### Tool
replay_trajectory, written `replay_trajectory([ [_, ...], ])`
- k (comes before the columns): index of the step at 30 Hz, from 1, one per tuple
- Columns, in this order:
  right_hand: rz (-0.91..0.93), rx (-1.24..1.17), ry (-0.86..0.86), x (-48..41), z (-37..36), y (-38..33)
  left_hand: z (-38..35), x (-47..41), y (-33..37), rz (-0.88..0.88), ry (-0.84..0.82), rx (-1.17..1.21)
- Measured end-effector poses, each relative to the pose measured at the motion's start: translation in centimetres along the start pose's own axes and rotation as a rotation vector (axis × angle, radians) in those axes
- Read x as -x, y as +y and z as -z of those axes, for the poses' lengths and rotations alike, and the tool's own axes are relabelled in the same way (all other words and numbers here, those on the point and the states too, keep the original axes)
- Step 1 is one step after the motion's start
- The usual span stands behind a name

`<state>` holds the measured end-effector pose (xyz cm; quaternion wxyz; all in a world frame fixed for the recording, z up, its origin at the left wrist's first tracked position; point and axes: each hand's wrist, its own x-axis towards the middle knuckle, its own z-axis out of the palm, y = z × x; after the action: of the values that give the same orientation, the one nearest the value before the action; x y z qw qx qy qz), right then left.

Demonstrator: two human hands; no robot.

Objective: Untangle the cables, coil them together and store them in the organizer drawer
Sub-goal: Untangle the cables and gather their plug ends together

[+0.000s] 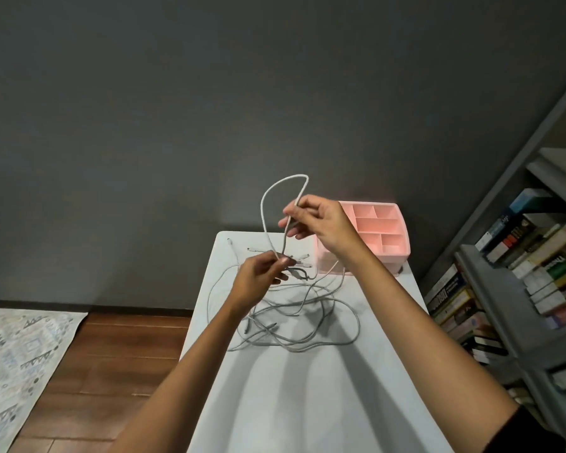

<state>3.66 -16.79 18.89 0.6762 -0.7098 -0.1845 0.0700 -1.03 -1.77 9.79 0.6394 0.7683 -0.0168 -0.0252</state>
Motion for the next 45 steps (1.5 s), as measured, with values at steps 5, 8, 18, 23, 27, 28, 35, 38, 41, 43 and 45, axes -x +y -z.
replay_trajectory([
  [5,0.004,-0.027,-0.024,0.7,0.1,-0.5,0.2,-0.8,0.7,-0.235,0.198,-0.328],
  [8,0.002,-0.075,-0.017,0.9,0.1,-0.2,0.7,-1.0,0.8,-0.166,0.015,-0.167],
  [18,-0.213,0.252,-0.074,3.7,1.2,9.0,0.8,-1.1,3.8,-0.115,0.113,0.167],
  [23,-0.174,0.147,-0.011,4.5,0.8,9.6,1.5,-1.3,4.1,-0.152,0.182,0.199],
  [27,-0.141,0.119,-0.033,4.9,0.6,9.3,2.2,-1.8,4.8,-0.177,0.198,0.198],
  [28,-0.135,0.149,-0.052,4.8,0.6,9.2,2.1,-1.9,4.8,-0.177,0.189,0.186],
  [35,-0.224,0.549,-0.094,4.3,1.9,12.2,2.3,-2.5,8.0,-0.312,0.258,0.286],
  [38,-0.326,0.624,-0.026,5.4,2.7,13.9,3.2,-2.7,10.1,-0.398,0.277,0.301],
  [41,-0.396,0.714,0.001,5.1,3.3,15.1,3.3,-2.4,10.5,-0.428,0.286,0.285],
  [43,-0.374,0.738,0.037,4.0,3.5,15.2,3.2,-2.2,9.7,-0.4,0.311,0.267],
  [45,-0.314,0.687,0.124,3.0,3.6,13.8,3.4,-2.2,8.1,-0.352,0.348,0.228],
])
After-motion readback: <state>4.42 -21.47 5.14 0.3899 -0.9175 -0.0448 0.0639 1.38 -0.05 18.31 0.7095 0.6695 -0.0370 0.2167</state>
